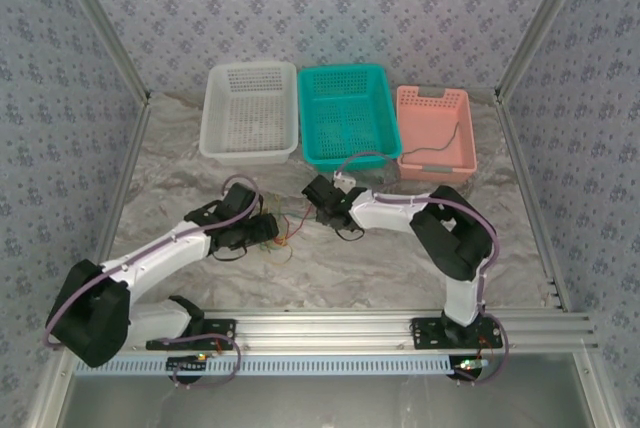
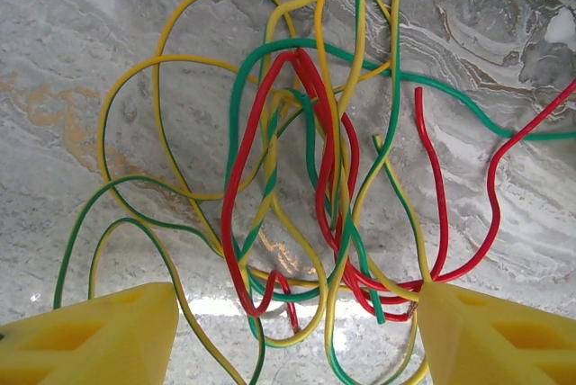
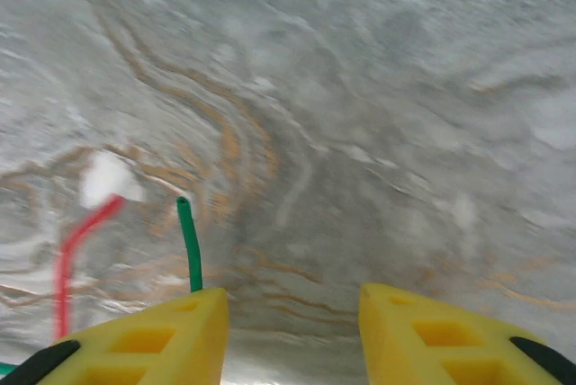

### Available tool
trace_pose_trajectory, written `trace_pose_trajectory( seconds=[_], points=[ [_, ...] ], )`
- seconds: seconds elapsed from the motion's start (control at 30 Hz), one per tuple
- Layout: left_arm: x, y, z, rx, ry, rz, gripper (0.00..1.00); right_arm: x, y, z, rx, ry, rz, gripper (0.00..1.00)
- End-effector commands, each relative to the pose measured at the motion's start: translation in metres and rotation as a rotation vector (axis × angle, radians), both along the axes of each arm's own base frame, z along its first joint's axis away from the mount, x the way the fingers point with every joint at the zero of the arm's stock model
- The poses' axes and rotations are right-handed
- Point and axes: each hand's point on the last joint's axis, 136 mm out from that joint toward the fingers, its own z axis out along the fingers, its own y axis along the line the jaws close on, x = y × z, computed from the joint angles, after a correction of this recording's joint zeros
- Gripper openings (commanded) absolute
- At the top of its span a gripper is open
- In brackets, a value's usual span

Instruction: Untangle the cables

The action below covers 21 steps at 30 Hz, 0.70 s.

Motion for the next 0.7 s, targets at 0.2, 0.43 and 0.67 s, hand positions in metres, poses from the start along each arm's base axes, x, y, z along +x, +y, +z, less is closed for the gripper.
trace_pose_trajectory(
  seconds=[0.2,0.43,0.67],
  points=[
    [0.013,0.003,0.007,0.044,-0.029,0.008,0.71,0.014,0.013,0.007,0.047,-0.053,0.020,0.42],
    [0.010,0.008,0.021,0.030,-0.065,0.021,0.69,0.005,0.010,0.041,0.057,-0.121,0.014,0.45],
    [0.001,0.007,0.042,-0.037,-0.092,0.030,0.69,0.020,0.015,0.022,0.050,-0.066,0.000,0.47]
  ],
)
